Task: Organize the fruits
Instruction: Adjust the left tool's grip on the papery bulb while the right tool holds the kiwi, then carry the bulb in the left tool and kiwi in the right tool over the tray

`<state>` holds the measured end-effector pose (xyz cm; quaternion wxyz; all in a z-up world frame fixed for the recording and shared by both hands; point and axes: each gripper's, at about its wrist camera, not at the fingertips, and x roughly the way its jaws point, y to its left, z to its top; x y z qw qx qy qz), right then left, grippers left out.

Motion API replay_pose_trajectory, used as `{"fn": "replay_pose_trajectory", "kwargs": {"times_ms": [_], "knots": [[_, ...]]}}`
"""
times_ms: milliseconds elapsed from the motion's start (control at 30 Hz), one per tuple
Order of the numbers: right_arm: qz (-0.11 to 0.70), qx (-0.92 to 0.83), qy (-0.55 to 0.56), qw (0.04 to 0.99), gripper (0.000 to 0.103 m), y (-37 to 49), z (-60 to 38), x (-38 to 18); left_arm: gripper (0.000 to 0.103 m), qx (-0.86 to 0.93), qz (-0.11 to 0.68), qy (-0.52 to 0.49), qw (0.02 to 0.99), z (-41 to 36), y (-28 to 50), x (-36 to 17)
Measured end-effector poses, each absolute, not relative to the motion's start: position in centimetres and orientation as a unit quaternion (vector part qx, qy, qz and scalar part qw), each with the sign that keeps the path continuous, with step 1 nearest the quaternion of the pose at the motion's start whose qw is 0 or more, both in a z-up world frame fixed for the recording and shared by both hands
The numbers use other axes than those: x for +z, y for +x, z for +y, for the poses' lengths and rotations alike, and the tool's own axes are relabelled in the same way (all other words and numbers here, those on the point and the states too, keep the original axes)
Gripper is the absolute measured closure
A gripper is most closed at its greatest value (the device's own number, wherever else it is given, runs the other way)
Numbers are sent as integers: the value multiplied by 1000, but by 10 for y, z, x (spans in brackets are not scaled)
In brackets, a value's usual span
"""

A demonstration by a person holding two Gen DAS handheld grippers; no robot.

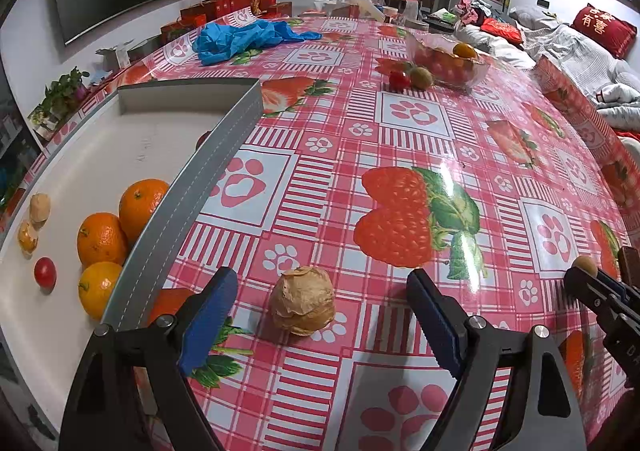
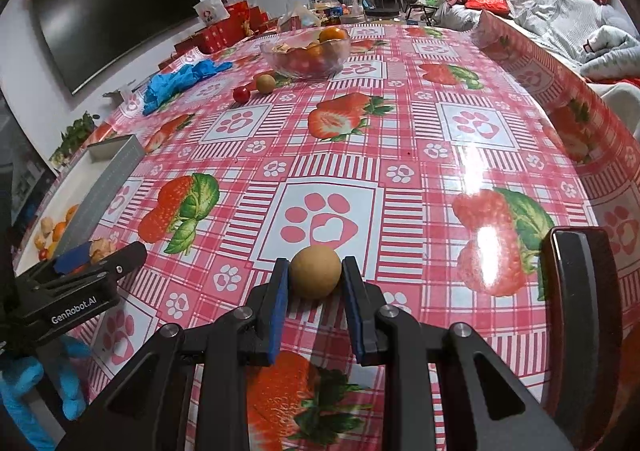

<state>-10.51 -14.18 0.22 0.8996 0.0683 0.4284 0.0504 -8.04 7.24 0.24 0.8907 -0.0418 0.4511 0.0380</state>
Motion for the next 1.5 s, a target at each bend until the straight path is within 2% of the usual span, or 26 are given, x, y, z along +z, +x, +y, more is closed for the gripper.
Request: {"fn": "replay_pose_trajectory", "kwargs": {"times_ms": [333, 367, 533, 700, 733, 1200, 1500], "knots": [[429, 56, 78, 898, 74, -104, -145, 2, 17, 40, 455, -37, 889, 72, -82, 2], [429, 56, 79, 898, 74, -105, -145, 2, 19, 37, 456, -37, 889, 72, -82, 2], [429, 56, 78, 898, 74, -105, -146, 2, 42, 13, 457, -21, 889, 63, -84, 7], [429, 57, 80, 898, 74, -105, -146, 2, 74, -8, 458, -9, 889, 53, -83, 10], [429, 57, 80, 898, 74, -104, -146, 2, 76, -10, 459, -7, 889, 51, -83, 11], [435, 64, 96, 893, 74, -104, -146, 4, 76, -6, 475, -31, 879, 56, -83, 15], [433, 83, 98, 892, 74, -105, -126, 17, 76, -7, 457, -42, 888, 71, -91, 39]]}}
